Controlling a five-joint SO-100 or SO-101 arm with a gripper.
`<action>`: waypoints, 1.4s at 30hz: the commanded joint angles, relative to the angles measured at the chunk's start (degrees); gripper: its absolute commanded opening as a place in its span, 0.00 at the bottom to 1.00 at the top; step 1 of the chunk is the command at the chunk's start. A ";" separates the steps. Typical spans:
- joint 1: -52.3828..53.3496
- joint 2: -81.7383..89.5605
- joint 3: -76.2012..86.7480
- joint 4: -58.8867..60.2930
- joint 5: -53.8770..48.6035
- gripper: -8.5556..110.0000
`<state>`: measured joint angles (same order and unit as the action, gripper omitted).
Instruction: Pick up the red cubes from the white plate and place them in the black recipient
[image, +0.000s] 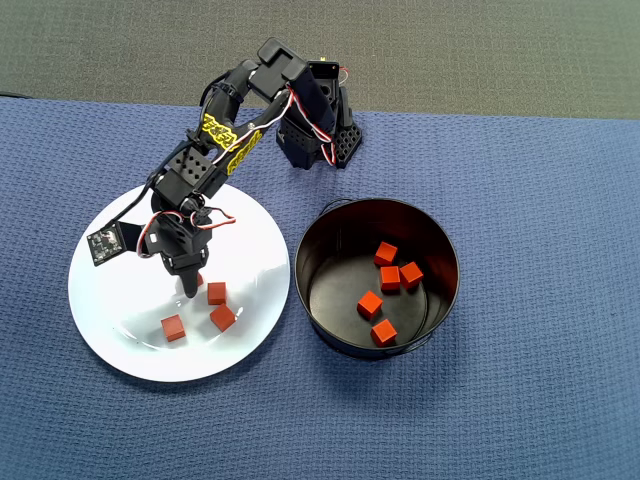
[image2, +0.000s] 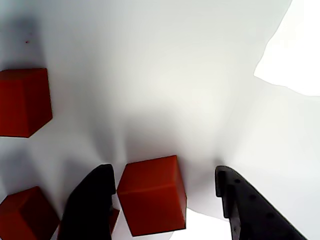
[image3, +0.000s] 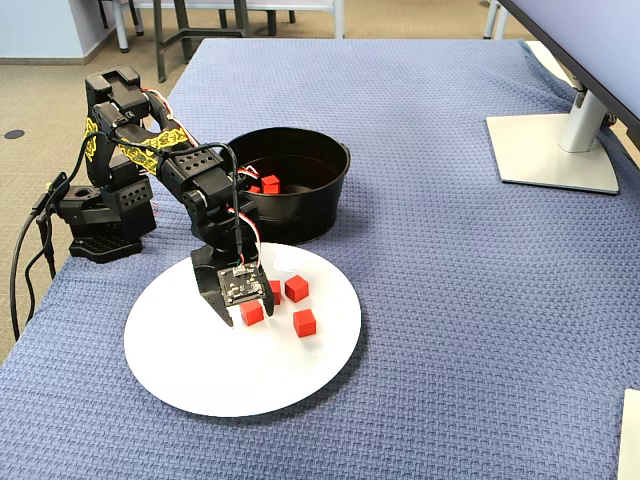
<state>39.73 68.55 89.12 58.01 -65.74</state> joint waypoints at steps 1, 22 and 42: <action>-1.76 4.57 0.09 -1.58 0.44 0.21; -3.16 6.24 -0.18 -2.99 8.26 0.07; -22.85 37.18 -3.16 10.90 50.01 0.07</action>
<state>25.66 97.56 83.85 69.17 -22.32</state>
